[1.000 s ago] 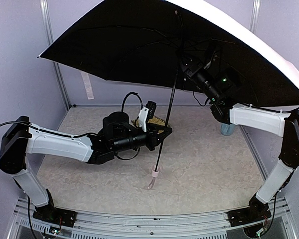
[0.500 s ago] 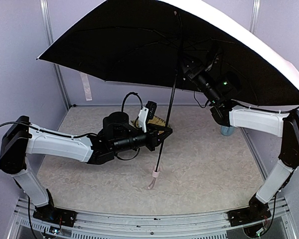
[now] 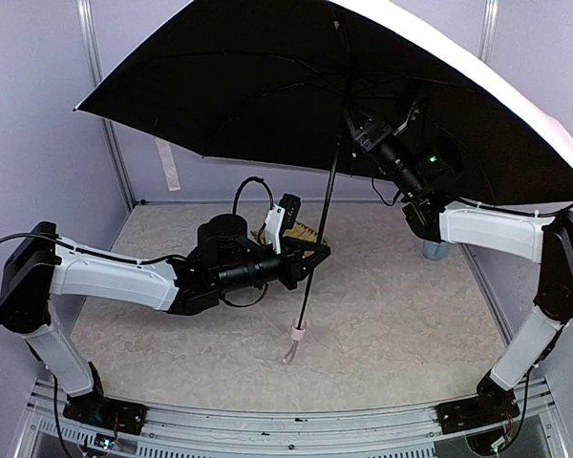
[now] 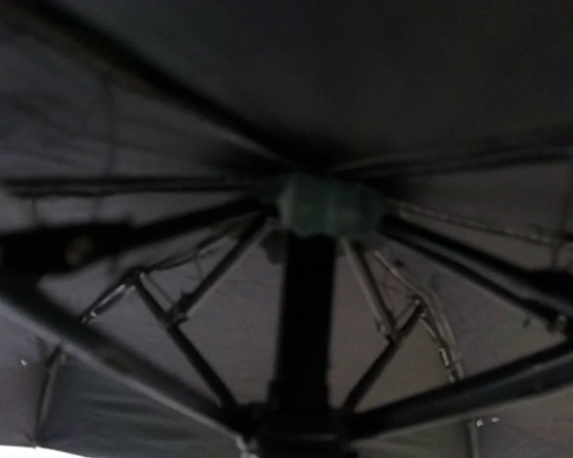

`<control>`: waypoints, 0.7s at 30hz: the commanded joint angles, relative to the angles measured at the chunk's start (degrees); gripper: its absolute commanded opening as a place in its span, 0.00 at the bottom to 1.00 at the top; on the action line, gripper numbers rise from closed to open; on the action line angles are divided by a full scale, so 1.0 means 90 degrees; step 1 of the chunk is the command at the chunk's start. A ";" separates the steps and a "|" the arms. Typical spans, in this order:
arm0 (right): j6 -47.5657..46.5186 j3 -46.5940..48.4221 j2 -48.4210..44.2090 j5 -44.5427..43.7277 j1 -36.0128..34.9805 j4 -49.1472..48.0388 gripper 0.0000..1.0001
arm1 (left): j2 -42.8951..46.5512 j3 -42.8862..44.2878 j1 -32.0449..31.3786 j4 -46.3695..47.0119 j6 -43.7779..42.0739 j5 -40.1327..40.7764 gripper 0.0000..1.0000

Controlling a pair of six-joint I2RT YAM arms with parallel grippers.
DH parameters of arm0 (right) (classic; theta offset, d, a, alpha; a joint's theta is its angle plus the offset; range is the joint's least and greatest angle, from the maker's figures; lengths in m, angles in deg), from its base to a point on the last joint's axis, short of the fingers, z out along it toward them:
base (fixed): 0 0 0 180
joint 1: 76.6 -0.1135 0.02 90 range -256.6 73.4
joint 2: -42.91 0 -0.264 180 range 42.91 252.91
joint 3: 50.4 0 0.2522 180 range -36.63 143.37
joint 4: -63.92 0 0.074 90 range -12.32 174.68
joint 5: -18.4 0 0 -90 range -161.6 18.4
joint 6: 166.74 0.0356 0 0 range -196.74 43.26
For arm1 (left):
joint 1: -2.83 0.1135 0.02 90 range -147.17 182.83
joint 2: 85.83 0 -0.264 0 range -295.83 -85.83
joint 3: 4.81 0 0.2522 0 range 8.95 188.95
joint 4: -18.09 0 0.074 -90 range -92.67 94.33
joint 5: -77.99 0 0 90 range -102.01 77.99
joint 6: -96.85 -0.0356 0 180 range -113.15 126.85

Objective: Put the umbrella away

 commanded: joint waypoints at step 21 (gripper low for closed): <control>-0.2025 -0.0099 -0.0362 -0.0856 -0.0173 0.2293 0.22 | 0.0319 0.0309 0.0045 0.0379 -0.0662 0.0638 0.00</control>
